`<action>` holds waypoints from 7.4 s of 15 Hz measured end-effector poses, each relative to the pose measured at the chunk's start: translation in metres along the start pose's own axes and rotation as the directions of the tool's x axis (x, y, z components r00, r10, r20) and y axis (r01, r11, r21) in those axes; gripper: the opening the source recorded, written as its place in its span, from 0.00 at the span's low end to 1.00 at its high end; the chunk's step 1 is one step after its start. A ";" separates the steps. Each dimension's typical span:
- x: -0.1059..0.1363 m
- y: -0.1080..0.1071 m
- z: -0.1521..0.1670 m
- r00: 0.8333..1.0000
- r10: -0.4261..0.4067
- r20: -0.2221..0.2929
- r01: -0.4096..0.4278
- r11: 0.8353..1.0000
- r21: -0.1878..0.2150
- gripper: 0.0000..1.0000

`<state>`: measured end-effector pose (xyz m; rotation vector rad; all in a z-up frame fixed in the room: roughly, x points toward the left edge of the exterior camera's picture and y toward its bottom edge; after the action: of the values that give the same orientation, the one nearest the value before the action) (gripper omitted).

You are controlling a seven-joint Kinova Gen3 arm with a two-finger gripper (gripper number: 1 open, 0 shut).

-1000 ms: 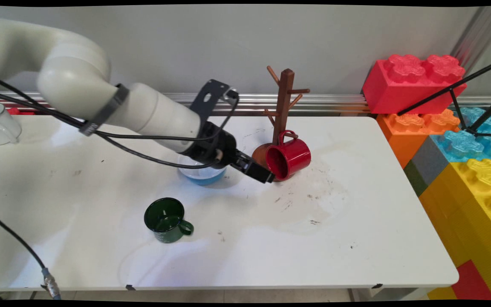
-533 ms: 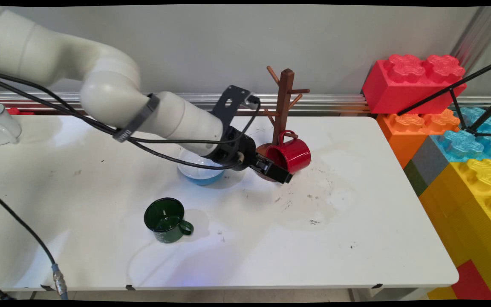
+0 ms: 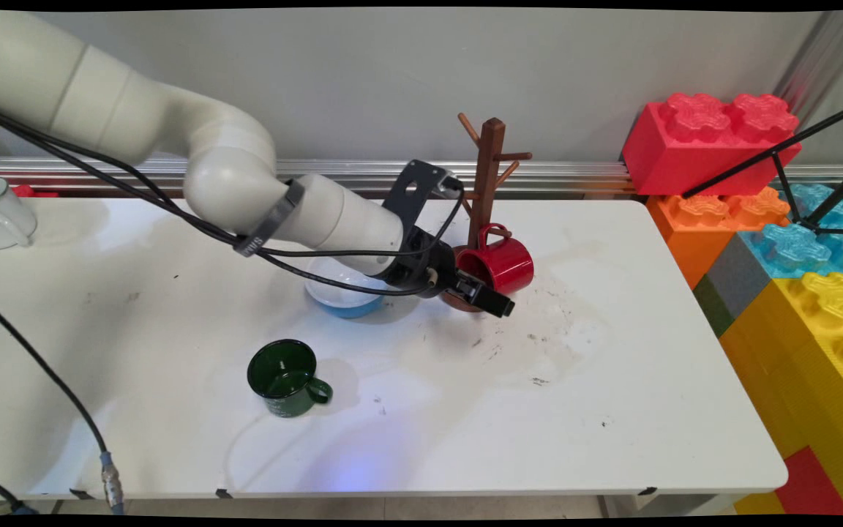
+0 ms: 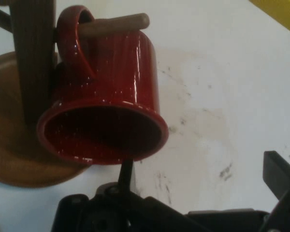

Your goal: Pick up the red mug from the rack, then place the picked object on the table

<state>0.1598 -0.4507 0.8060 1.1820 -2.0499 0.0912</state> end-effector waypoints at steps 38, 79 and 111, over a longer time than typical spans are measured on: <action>-0.009 -0.036 0.054 0.985 -0.124 -0.123 0.117 0.991 -0.062 0.00; 0.003 0.014 -0.040 0.997 -0.065 -0.047 0.050 0.962 -0.267 0.00; 0.081 0.105 -0.072 0.824 0.258 0.504 -0.330 0.942 0.059 0.00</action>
<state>0.0970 -0.4198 0.9399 1.0320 -2.7150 0.0960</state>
